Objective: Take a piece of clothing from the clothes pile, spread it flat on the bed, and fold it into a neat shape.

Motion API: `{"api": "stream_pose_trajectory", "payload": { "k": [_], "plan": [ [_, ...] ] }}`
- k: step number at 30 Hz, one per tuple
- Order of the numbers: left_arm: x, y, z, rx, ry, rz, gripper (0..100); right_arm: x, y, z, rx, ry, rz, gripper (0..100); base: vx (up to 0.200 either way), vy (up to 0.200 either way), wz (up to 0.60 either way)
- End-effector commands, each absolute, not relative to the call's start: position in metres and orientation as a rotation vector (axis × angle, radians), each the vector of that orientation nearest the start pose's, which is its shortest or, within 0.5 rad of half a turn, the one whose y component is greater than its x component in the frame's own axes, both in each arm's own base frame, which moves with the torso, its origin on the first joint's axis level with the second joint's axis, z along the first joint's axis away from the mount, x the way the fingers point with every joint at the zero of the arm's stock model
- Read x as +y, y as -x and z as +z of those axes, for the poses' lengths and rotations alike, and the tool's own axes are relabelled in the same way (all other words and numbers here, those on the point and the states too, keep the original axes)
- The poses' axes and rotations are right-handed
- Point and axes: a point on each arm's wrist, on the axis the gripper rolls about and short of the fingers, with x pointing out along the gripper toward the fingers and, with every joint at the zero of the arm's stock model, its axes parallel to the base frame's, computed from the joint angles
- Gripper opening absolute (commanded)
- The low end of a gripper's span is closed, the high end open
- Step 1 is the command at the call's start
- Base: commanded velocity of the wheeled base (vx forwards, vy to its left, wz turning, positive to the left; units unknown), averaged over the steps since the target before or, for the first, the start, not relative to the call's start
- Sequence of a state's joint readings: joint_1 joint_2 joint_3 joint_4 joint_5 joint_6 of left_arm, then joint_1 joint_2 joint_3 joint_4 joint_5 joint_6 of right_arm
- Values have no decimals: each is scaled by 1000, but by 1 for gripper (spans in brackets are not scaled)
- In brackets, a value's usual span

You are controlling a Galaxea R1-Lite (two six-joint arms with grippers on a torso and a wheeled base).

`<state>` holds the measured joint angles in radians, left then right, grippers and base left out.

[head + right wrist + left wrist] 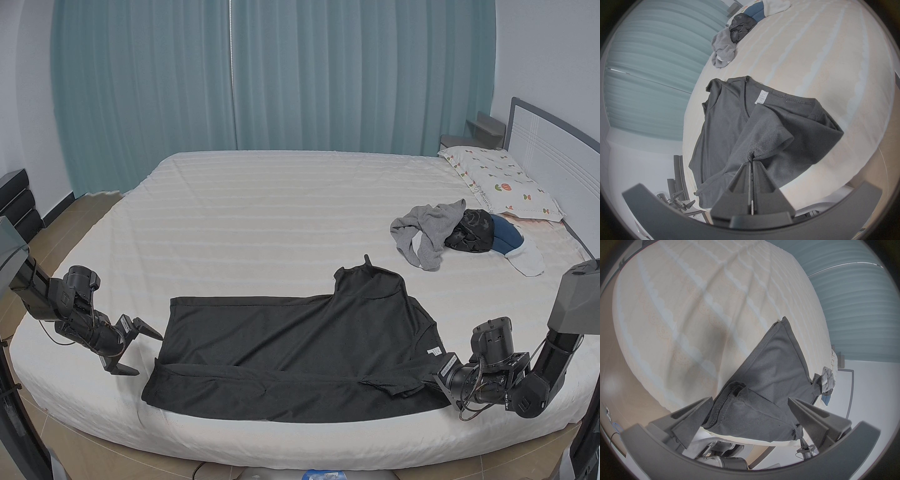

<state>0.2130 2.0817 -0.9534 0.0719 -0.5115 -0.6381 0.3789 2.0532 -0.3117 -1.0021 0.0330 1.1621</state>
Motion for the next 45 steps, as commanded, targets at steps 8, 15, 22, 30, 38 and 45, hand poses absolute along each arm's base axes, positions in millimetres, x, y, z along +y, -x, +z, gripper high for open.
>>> {"api": "stream_pose_trajectory", "payload": {
  "k": [8,15,22,30,38,45],
  "plan": [
    [58,-320,43,1199,988,110,100,102,-223,12,915,-929,-57,0,0,0,0],
    [58,-320,43,1199,987,109,100,103,-207,-1,993,-832,-61,100,0,0,0],
    [58,-320,43,1199,987,109,100,94,-215,14,886,-852,-71,100,0,0,0],
    [58,-321,44,1195,988,113,100,86,-232,41,763,-930,-15,100,0,0,0],
    [60,-318,54,1164,991,112,100,70,-243,34,842,-1036,22,100,0,0,0],
    [63,-323,58,1143,1078,164,100,63,-242,33,879,-1096,39,100,0,0,0]
  ]
}}
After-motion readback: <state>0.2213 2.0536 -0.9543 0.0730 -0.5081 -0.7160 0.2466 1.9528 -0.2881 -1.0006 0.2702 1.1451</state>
